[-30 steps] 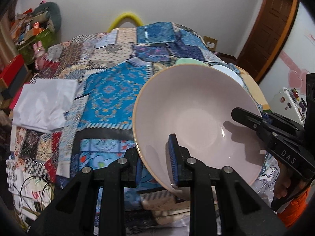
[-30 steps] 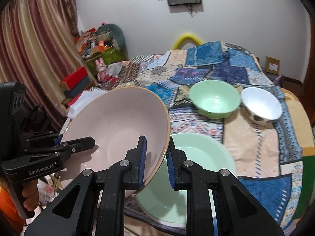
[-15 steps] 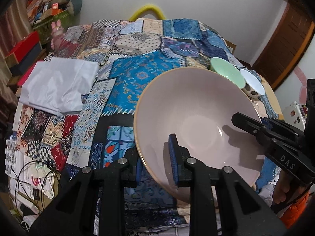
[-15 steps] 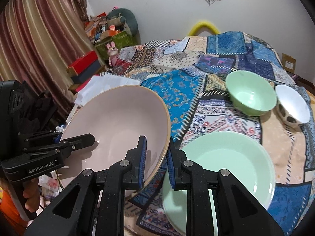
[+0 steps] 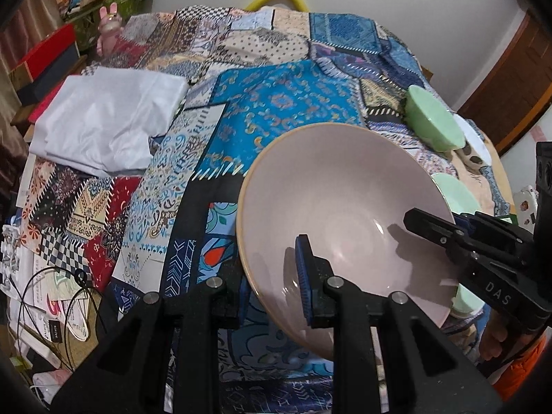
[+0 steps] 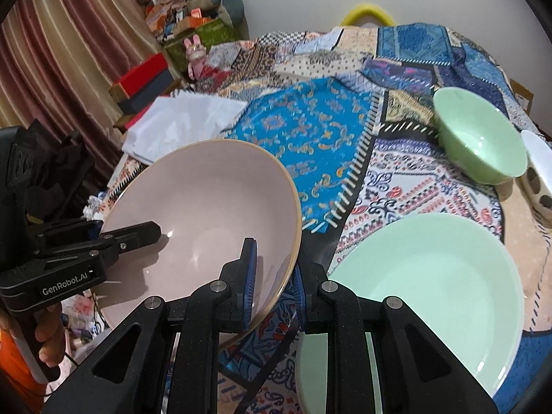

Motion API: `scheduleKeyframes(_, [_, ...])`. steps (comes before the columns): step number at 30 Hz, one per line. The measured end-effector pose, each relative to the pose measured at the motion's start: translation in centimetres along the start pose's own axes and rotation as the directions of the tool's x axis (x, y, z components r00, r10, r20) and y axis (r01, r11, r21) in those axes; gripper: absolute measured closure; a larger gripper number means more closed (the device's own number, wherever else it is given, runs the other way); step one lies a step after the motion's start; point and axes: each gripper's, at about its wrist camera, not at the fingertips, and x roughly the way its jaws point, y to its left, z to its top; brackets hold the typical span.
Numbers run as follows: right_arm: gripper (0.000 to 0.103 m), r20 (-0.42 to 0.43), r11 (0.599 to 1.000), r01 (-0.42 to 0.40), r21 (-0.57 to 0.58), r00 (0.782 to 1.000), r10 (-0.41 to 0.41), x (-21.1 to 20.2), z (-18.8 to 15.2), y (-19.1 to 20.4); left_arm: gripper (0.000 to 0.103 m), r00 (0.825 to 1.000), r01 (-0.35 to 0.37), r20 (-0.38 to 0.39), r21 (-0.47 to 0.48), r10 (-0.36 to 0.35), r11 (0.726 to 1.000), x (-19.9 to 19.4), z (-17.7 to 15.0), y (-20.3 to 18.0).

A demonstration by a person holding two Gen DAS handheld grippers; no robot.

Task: Organize plates and bowls

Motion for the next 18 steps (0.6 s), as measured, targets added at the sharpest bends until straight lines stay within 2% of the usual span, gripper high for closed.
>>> scheduleKeyframes(6, [0.085, -0.036, 1.0, 0.004, -0.004, 0.999, -0.005, 1.4, -0.2, -0.2, 0.08, 1.0, -0.001, -0.03, -0.012, 0.001, 1.0, 1.8, -0.2, 0.6])
scheduleKeyframes(18, [0.083, -0.052, 1.0, 0.015, -0.001, 0.999, -0.015, 1.9, -0.1, -0.6, 0.08, 1.0, -0.015, -0.026, 0.015, 0.016, 1.0, 2.8, 0.0, 0.3])
